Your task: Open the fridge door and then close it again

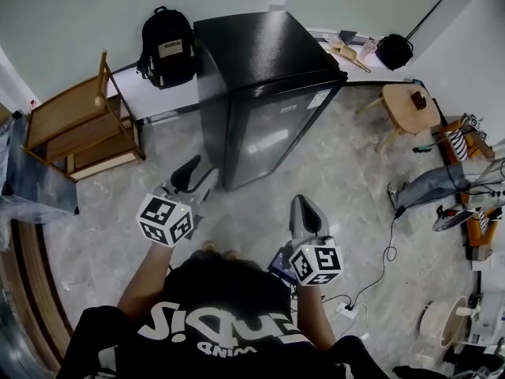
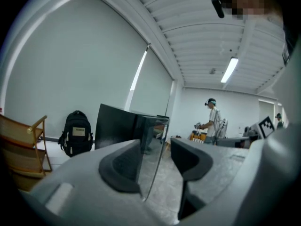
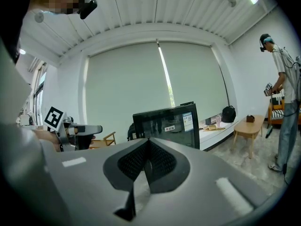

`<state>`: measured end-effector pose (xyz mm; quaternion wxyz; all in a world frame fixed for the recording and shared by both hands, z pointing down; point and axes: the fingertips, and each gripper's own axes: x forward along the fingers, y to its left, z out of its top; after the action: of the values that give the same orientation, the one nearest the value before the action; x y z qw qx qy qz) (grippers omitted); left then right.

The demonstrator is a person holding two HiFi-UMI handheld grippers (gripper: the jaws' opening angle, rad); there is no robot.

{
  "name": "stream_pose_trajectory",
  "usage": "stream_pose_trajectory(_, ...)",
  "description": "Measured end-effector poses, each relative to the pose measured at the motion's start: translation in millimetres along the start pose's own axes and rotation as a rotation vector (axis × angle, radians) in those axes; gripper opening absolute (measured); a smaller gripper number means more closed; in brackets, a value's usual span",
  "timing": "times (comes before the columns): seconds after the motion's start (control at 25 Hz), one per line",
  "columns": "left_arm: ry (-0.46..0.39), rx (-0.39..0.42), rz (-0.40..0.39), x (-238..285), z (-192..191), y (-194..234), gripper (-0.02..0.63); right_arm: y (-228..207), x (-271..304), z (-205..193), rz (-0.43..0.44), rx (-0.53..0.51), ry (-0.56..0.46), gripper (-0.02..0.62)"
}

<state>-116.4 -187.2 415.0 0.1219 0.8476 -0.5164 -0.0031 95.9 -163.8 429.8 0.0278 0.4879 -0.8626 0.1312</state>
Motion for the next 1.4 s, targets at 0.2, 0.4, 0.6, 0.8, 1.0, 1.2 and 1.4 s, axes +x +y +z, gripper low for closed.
stream_pose_trajectory(0.2, 0.013, 0.013, -0.025, 24.4, -0.7, 11.3, 0.206, -1.5, 13.5, 0.9, 0.001, -0.006, 0.006, -0.002)
stream_pose_trajectory(0.4, 0.041, 0.032, -0.050, 56.9, -5.0, 20.1, 0.215, -6.4, 25.4, 5.7, -0.006, -0.007, 0.010, -0.002)
stream_pose_trajectory(0.6, 0.044, 0.046, -0.053, 87.7, -7.4, 31.5, 0.221, -18.2, 30.4, 5.6, -0.030, -0.005, 0.013, -0.002)
stream_pose_trajectory(0.8, 0.066, 0.052, -0.065, 118.2, -12.6, 41.9, 0.221, -29.6, 33.2, 2.0, -0.059, 0.002, 0.029, -0.002)
stream_pose_trajectory(1.0, 0.085, 0.054, -0.069, 141.7, -16.6, 50.8, 0.221, -34.0, 36.2, -0.4, -0.074, 0.006, 0.044, -0.002)
stream_pose_trajectory(1.2, 0.107, 0.065, -0.063, 160.6, -24.6, 60.6, 0.224, -38.6, 40.1, -3.8, -0.081, 0.009, 0.056, -0.002)
stream_pose_trajectory(1.4, 0.127, 0.068, -0.065, 172.1, -31.0, 66.1, 0.224, -41.2, 42.4, -5.7, -0.087, 0.010, 0.062, -0.002)
